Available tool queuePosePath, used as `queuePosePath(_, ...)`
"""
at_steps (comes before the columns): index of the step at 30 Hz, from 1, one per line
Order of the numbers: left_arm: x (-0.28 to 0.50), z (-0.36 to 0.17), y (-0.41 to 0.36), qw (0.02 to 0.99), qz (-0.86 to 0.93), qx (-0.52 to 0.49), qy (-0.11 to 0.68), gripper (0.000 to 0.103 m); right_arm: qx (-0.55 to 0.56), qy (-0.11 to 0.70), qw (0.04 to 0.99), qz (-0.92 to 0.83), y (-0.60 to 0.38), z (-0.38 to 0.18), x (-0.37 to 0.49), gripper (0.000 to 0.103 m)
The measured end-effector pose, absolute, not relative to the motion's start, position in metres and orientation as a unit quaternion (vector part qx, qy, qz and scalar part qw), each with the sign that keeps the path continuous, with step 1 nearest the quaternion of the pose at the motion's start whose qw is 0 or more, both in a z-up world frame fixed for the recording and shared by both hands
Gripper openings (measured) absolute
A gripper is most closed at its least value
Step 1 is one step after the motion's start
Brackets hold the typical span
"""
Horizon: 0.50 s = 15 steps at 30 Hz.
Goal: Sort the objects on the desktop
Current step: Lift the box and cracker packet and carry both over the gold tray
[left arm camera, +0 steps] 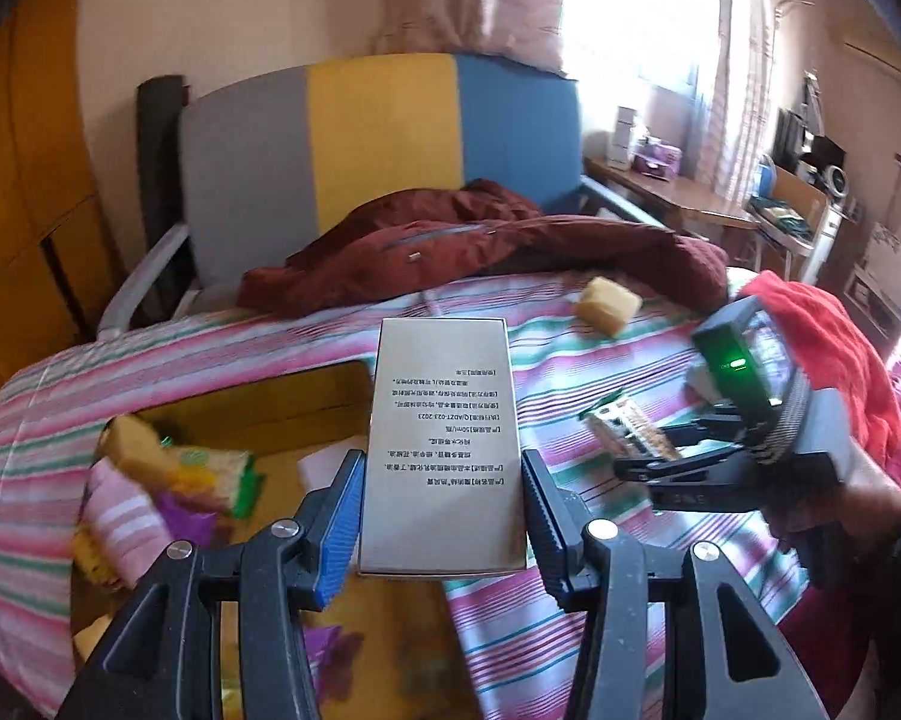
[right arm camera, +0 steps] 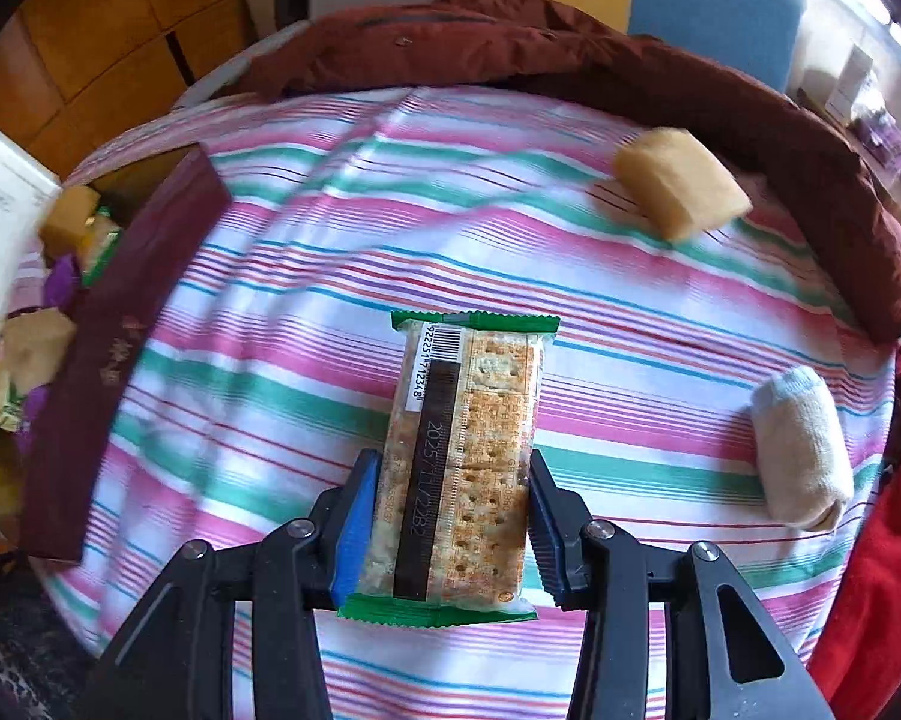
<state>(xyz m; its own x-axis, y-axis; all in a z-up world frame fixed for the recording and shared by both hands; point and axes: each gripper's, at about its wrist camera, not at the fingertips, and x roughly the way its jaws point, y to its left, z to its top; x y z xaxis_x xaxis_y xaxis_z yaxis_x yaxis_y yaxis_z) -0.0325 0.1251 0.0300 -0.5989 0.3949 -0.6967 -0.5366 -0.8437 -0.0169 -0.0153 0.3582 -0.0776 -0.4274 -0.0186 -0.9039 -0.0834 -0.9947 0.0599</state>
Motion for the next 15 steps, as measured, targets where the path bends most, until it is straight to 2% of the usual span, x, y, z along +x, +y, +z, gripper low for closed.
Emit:
queuePosePath(10,-0.044,0.009,0.07,0.214,0.895,-0.385,0.067,0.05,-0.486,0.051,-0.038,0.872,0.281,-0.03,-0.005,0.047)
queuePosePath(15,-0.049,0.003,0.045,0.194,0.899,-0.39,0.05,0.05,-0.465,0.062,-0.069,0.88,0.236,-0.023,-0.008,0.047)
